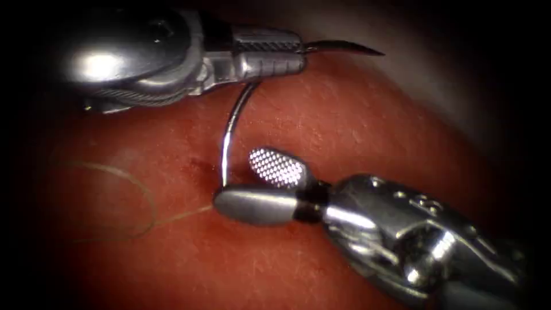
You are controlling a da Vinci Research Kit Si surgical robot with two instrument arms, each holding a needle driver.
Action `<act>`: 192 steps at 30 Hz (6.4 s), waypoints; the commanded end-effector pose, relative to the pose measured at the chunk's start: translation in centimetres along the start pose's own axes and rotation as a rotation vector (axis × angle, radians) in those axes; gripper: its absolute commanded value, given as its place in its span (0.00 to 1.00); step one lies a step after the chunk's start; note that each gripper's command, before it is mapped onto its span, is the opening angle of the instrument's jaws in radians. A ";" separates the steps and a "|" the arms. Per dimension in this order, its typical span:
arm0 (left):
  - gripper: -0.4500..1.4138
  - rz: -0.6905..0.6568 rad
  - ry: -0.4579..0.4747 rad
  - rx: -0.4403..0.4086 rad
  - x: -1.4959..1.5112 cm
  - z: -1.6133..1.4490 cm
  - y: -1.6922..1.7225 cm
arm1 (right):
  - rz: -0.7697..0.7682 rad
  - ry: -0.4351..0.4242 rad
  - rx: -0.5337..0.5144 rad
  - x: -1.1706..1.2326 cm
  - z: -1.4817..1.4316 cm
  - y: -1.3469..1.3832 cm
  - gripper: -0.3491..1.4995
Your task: Wound Closure
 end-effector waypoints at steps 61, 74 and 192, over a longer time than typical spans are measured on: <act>0.61 -0.555 -0.434 -0.313 0.47 0.05 0.09 | -1.833 -0.718 -0.639 0.54 -0.39 0.29 0.00; 0.60 -0.410 -0.883 -0.199 -0.03 0.36 0.32 | -1.926 -0.743 -0.704 0.37 -0.26 0.14 0.00; 0.05 -1.331 0.152 -0.138 -0.51 -0.54 0.22 | -0.505 -0.205 0.132 0.33 -0.53 0.13 0.81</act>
